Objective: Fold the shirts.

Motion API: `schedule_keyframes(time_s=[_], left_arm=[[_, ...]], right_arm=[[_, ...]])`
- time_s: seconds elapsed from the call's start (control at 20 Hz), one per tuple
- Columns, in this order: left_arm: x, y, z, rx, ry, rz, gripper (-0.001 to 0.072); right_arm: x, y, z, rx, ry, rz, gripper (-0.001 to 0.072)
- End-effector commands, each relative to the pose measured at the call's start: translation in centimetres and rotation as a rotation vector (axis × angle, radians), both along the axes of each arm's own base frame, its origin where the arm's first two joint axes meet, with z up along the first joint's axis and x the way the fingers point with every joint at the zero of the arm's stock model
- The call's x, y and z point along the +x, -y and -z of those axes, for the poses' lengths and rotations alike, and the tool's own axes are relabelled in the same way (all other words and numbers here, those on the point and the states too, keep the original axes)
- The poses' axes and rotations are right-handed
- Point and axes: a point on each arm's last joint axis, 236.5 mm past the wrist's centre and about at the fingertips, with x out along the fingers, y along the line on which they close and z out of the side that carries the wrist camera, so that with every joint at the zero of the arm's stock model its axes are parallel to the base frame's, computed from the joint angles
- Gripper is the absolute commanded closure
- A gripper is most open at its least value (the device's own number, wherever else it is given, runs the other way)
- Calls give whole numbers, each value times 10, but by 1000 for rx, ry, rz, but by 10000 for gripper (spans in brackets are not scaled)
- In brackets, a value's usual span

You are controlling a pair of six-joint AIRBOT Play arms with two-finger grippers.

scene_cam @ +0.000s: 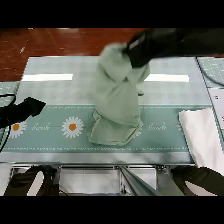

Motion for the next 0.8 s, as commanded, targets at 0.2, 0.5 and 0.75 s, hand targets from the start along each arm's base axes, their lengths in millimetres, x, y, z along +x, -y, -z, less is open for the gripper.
schedule_keyframes(time_s=[0.2,0.5,0.75], left_arm=[[-18,29,35,-17,-126,114,199],[-38,84,99,-148,-311,227,199],[7,47,43,-109,-189,178,199]], right_arm=[[-60,104,264,-230,-614,238,690],[-69,120,305,-226,-644,337,444],[-12,264,217,-329,-454,642,304]])
